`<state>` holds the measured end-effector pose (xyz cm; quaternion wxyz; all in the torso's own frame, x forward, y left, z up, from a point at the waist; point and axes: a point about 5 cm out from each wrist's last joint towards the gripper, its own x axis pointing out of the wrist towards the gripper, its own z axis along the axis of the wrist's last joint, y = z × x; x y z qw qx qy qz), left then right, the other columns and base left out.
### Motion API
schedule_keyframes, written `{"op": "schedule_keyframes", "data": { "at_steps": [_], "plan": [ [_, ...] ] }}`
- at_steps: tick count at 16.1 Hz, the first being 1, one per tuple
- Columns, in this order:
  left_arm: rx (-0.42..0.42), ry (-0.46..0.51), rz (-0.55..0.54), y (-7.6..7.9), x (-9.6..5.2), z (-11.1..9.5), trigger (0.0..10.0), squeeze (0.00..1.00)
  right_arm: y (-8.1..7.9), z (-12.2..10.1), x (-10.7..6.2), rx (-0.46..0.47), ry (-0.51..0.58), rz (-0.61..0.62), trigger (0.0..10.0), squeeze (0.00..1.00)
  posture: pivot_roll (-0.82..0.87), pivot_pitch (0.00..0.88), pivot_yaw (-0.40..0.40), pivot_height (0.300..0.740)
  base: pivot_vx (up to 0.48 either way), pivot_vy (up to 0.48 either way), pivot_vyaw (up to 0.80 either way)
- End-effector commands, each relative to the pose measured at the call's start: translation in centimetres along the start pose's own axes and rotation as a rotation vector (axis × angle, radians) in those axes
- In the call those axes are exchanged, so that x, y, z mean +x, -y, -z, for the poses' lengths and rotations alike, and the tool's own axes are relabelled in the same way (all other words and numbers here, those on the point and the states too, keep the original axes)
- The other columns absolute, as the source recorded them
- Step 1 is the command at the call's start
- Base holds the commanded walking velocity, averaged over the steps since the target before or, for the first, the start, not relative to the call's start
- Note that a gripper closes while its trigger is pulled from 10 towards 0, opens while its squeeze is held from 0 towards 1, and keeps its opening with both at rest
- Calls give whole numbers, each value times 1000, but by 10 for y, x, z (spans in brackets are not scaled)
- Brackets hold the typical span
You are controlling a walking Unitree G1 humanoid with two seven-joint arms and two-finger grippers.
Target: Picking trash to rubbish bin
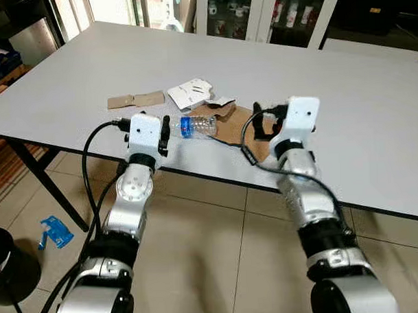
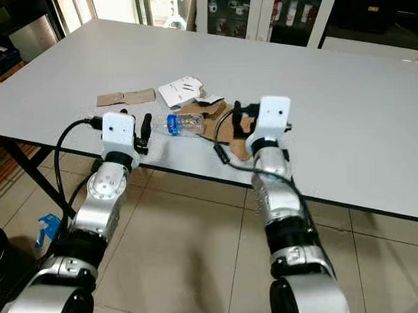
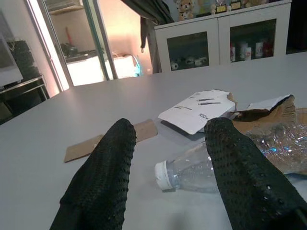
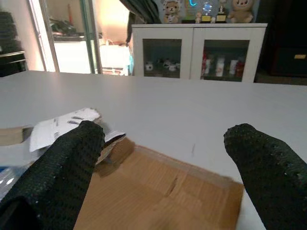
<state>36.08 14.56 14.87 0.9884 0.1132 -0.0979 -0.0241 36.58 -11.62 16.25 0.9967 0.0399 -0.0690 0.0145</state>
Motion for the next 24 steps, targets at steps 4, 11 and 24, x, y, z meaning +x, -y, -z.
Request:
{"op": "schedule_keyframes", "data": {
  "at_steps": [4, 11, 24],
  "plan": [
    [-3, 6, -41, -8, -5, 1, 10000, 0, 2, 5, -6, 18, 8, 5, 10000, 0, -21, 36, -42, 740, 0, 0, 0],
    [-46, -15, -54, -7, -20, 17, 10000, 0, 0, 19, -16, 26, -5, -8, 10000, 0, -23, 10, -47, 740, 0, 0, 0],
    [16, -29, -77, -12, -17, 15, 10000, 0, 0, 18, -13, 43, -17, -5, 10000, 0, -4, 53, -48, 740, 175, 0, -107]
  ]
}}
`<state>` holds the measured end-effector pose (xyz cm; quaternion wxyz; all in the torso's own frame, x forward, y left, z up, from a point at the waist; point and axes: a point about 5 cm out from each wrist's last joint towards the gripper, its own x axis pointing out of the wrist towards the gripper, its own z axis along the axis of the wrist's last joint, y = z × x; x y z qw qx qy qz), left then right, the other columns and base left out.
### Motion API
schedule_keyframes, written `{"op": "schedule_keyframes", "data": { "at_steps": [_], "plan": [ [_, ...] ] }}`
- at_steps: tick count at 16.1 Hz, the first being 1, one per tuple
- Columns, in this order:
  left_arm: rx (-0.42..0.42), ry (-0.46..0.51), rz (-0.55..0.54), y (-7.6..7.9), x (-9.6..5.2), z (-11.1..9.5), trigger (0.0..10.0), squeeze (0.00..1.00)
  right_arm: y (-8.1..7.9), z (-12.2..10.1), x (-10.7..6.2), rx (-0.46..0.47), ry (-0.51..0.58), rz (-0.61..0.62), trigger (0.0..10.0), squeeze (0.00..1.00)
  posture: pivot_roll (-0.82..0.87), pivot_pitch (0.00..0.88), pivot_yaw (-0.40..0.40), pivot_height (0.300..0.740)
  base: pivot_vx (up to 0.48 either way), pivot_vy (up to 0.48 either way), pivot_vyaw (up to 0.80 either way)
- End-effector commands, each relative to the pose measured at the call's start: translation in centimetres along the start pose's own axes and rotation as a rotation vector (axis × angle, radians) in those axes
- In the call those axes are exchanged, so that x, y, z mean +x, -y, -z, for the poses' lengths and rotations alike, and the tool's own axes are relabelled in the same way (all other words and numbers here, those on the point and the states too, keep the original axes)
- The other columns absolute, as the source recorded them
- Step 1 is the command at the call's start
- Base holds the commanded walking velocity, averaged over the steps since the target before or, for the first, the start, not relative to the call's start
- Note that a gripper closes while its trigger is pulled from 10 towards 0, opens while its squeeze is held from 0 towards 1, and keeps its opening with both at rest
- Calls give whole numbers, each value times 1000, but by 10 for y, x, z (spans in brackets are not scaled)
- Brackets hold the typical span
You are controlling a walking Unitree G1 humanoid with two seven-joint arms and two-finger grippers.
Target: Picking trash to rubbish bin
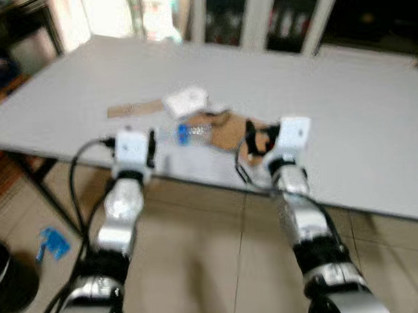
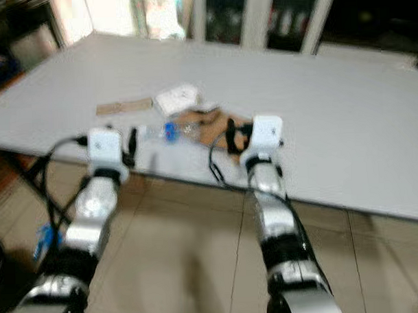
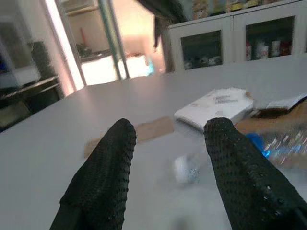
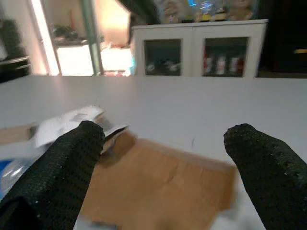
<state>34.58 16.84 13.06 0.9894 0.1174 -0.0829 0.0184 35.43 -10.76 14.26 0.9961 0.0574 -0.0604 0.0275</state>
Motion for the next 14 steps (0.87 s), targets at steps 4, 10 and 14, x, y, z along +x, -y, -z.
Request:
{"op": "schedule_keyframes", "data": {
  "at_steps": [4, 10, 14],
  "plan": [
    [0, 18, 8, 6, 4, -7, 10000, 0, 7, -2, 1, 11, 10, 24, 10000, 0, -4, 56, -44, 740, 358, 0, -200],
    [1, 26, 12, 7, 5, -10, 10000, 0, 5, -2, 2, 12, 6, 18, 10000, 0, -1, 57, -45, 740, 371, 0, 0],
    [1, 42, 20, 7, 7, -16, 10000, 0, 4, -2, 2, 14, 5, 10, 10000, 0, 2, 61, -46, 740, 378, 0, 0]
  ]
}}
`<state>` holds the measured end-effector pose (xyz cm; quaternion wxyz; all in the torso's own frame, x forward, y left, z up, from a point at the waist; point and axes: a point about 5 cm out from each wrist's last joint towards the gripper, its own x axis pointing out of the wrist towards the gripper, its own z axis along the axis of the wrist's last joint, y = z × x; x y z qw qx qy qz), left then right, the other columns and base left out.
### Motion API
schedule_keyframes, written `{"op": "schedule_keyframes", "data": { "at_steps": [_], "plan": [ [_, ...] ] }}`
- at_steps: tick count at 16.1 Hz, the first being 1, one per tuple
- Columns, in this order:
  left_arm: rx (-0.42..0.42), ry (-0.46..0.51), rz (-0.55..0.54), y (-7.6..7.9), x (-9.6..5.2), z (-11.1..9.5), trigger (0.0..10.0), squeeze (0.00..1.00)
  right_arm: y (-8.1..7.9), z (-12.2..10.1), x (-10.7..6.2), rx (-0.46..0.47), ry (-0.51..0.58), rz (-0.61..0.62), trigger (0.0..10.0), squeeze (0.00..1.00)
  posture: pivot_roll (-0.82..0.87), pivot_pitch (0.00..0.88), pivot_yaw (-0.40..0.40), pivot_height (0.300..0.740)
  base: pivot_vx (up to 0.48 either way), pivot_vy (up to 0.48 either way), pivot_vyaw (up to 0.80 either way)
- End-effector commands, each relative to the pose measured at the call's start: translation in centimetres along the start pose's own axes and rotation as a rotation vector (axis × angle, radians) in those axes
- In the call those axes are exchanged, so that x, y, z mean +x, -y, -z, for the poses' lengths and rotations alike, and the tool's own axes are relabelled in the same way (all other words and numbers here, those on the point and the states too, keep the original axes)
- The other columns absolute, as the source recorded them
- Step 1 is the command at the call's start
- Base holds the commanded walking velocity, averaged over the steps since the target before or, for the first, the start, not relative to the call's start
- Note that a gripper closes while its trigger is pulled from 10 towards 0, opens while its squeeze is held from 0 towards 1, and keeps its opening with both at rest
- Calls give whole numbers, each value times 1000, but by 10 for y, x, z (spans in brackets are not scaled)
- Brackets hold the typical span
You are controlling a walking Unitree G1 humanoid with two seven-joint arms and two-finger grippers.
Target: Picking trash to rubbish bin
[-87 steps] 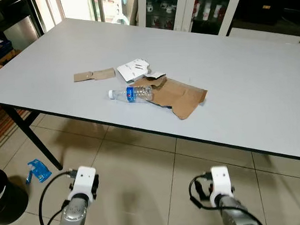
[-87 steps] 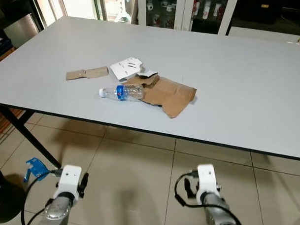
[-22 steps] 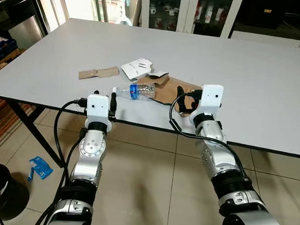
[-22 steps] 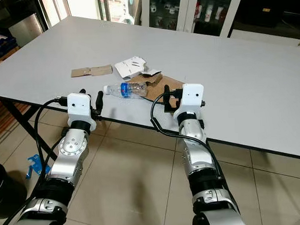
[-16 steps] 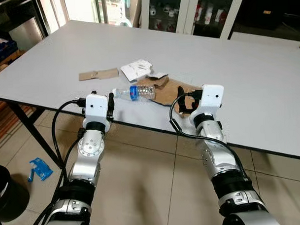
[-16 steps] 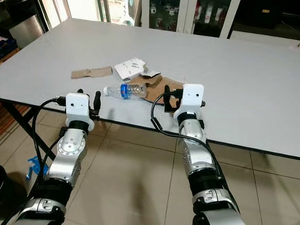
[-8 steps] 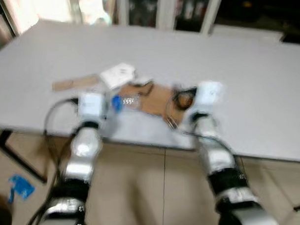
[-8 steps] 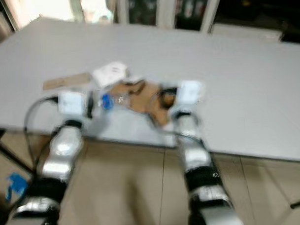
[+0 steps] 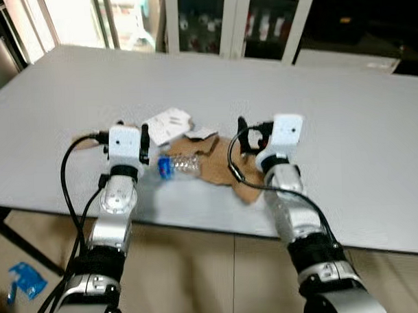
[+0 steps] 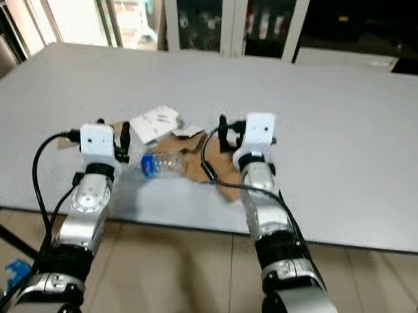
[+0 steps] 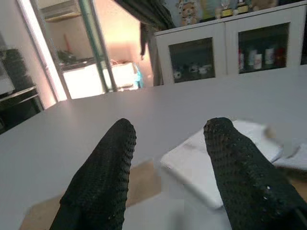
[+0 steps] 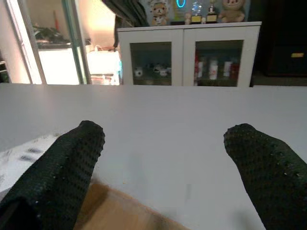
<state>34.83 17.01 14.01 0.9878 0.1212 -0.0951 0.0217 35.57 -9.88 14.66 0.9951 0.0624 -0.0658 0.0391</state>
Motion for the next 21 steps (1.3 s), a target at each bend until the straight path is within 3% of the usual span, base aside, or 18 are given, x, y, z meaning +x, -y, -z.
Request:
{"op": "schedule_keyframes", "data": {
  "at_steps": [1, 4, 10, 14, 15, 17, 19, 21],
  "plan": [
    [-10, 21, 33, 10, 3, -8, 10000, 0, 12, 1, -1, 3, -4, 32, 10000, 0, 1, 60, -46, 740, 375, 0, 0],
    [-12, 71, 93, 12, 5, -22, 10000, 0, 12, 1, -1, 3, -6, 31, 10000, 0, 5, 63, -45, 740, 0, 0, 0],
    [-21, 67, 100, 9, 7, -27, 10000, 0, 11, 2, -1, 10, -9, 29, 10000, 0, 6, 63, -43, 740, 0, 0, 0],
    [15, 30, 248, 9, 9, -30, 10000, 0, 10, 3, -1, 15, -13, 29, 10000, 0, 9, 63, -37, 740, 0, 0, 0],
    [56, 12, 282, 4, 9, -28, 10000, 1000, 10, 3, -2, 16, -16, 28, 10000, 0, 11, 64, -35, 740, 0, 0, 0],
    [85, -13, 276, -11, 9, -25, 10000, 1000, 9, 5, -2, 21, -23, 22, 10000, 0, 15, 67, -34, 740, 0, 0, 0],
    [80, -19, 291, -14, 9, -26, 10000, 1000, 8, 5, -2, 22, -26, 19, 10000, 0, 17, 68, -35, 740, 0, 0, 0],
    [74, -4, 377, -13, 11, -37, 10000, 1000, 6, 5, -2, 23, -29, 12, 10000, 0, 19, 67, -37, 740, 0, 0, 0]
  ]
}}
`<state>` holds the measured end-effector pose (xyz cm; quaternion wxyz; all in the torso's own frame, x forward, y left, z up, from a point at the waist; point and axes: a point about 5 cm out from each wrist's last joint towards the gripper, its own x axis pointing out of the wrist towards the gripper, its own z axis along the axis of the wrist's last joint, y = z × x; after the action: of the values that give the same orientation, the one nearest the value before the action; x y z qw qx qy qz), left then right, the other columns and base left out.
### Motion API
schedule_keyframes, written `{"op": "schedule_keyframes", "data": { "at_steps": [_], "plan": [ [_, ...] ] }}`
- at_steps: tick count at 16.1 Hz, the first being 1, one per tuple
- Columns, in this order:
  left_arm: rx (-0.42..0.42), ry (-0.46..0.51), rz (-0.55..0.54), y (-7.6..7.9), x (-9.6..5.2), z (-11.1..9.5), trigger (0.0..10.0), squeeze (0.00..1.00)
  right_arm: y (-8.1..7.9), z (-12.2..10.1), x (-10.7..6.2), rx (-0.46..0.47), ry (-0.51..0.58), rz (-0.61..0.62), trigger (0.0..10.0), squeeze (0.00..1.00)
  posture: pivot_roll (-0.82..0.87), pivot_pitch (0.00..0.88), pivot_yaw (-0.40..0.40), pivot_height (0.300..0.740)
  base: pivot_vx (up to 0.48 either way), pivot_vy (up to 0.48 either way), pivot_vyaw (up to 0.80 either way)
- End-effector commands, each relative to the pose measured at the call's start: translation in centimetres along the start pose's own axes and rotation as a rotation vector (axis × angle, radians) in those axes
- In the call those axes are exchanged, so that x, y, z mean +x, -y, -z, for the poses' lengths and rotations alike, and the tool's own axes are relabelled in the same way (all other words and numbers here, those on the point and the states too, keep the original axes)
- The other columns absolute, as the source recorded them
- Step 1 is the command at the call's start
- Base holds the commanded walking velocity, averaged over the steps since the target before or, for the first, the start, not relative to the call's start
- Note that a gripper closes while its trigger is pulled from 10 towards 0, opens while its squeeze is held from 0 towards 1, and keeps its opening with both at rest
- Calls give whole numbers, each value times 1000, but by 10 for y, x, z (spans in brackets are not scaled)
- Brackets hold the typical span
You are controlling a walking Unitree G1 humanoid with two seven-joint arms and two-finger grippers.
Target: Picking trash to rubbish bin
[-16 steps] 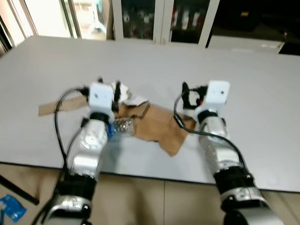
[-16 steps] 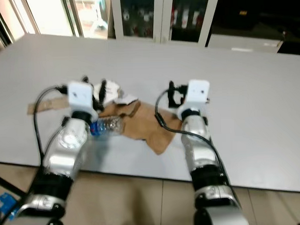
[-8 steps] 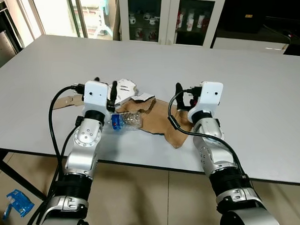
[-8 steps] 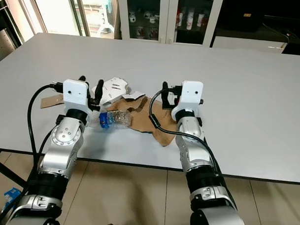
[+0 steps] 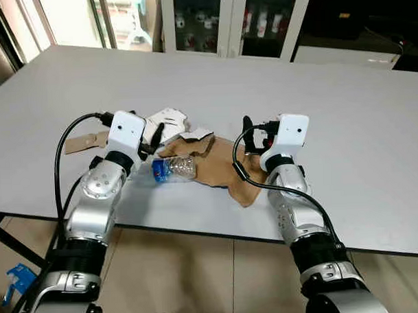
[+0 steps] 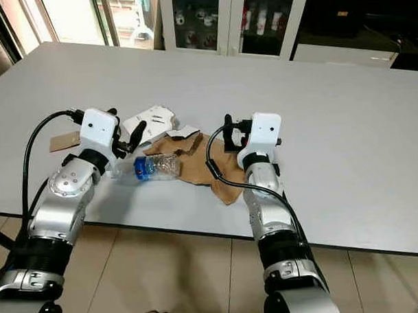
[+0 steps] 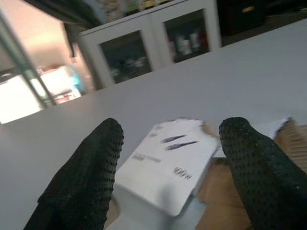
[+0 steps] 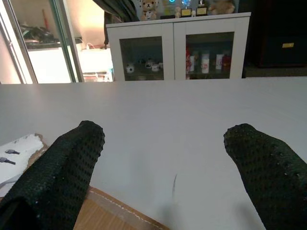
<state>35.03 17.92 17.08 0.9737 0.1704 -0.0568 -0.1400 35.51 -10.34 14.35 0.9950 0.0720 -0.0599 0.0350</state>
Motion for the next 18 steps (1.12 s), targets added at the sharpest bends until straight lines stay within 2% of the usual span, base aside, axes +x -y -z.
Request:
{"op": "schedule_keyframes", "data": {
  "at_steps": [1, 4, 9, 10, 11, 12, 13, 15, 18],
  "plan": [
    [11, 34, 56, 1, 4, -13, 10000, 1000, 2, 3, 0, 4, -19, 2, 10000, 0, 19, 67, -36, 740, 0, 0, 0],
    [-35, 70, 102, -7, 7, -29, 10000, 1000, 1, 3, 0, 5, -23, -3, 10000, 0, 16, 68, -33, 740, 0, 0, 0],
    [-98, 38, 216, -10, 6, -29, 10000, 1000, -2, 5, -1, 6, -31, -17, 10000, 0, 19, 68, -30, 740, 0, 0, 0],
    [-109, 38, 258, -10, 5, -30, 10000, 1000, -2, 5, 0, 6, -32, -19, 10000, 0, 20, 67, -29, 740, 0, 0, 0],
    [-97, 6, 356, -6, 2, -29, 10000, 1000, -3, 5, 0, 6, -33, -23, 10000, 0, 21, 67, -28, 740, 0, 0, 0],
    [-85, -16, 420, -4, 0, -27, 10000, 0, -3, 5, 0, 7, -34, -24, 10000, 0, 22, 67, -27, 740, 0, 0, 0],
    [-52, -50, 499, -1, -4, -24, 10000, 0, -4, 5, 0, 17, -39, -27, 10000, 0, 22, 67, -24, 740, 0, 0, 0],
    [-23, -69, 562, 1, -4, -23, 10000, 0, -4, 5, 0, 55, -39, -24, 10000, 0, 22, 66, -21, 740, 0, 0, 0],
    [32, -121, 667, -3, -9, -21, 10000, 0, -4, 5, 0, 47, -41, -28, 10000, 0, 23, 65, -20, 740, 0, 0, 0]
  ]
}}
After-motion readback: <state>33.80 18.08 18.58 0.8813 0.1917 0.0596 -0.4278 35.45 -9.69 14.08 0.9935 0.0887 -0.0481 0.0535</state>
